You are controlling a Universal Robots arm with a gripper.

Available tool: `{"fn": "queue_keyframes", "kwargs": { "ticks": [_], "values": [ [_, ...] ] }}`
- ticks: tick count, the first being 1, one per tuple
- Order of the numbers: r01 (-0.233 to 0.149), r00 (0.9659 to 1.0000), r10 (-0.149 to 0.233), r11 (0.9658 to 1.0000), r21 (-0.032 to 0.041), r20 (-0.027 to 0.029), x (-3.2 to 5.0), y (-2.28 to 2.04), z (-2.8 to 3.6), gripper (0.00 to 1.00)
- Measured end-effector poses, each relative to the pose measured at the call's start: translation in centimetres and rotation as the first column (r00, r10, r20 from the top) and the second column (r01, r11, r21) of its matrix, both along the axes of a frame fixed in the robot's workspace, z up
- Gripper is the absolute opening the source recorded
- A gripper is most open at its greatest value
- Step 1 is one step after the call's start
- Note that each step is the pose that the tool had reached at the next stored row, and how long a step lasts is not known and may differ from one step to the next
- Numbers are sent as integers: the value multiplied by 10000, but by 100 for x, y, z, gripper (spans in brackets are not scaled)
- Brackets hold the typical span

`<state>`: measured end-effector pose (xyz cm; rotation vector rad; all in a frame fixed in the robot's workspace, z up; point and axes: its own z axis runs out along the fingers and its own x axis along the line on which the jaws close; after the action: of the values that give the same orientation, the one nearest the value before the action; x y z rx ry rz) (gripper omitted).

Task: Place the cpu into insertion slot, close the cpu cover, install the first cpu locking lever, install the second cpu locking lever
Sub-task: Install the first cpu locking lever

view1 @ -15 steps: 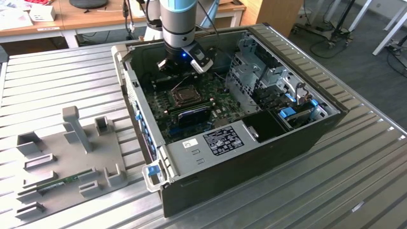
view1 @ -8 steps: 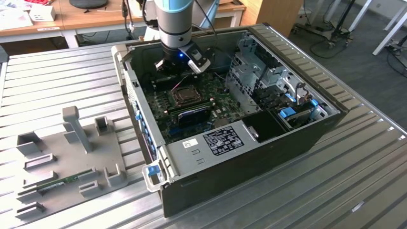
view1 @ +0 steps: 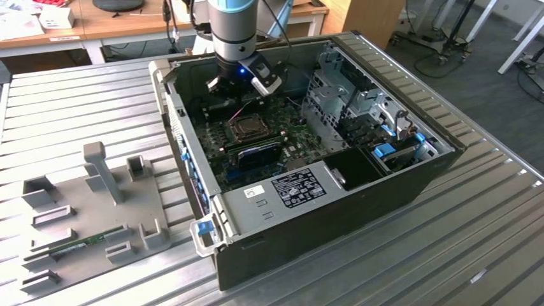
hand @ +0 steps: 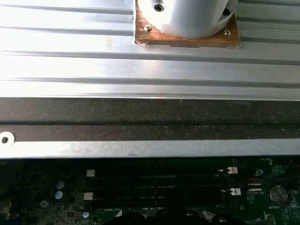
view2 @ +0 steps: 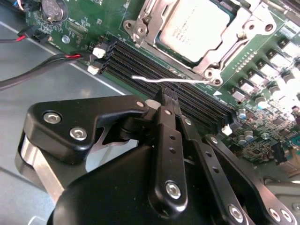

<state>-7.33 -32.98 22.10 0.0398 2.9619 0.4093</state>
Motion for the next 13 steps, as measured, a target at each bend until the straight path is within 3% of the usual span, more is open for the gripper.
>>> {"fn": "queue_keyframes", "kwargs": {
  "ticks": [5, 13],
  "values": [
    [7, 10000, -7, 10000, 0, -1, 0, -52, 0, 10],
    [7, 10000, -7, 10000, 8, 0, 15, -54, -1, 10]
  ]
}}
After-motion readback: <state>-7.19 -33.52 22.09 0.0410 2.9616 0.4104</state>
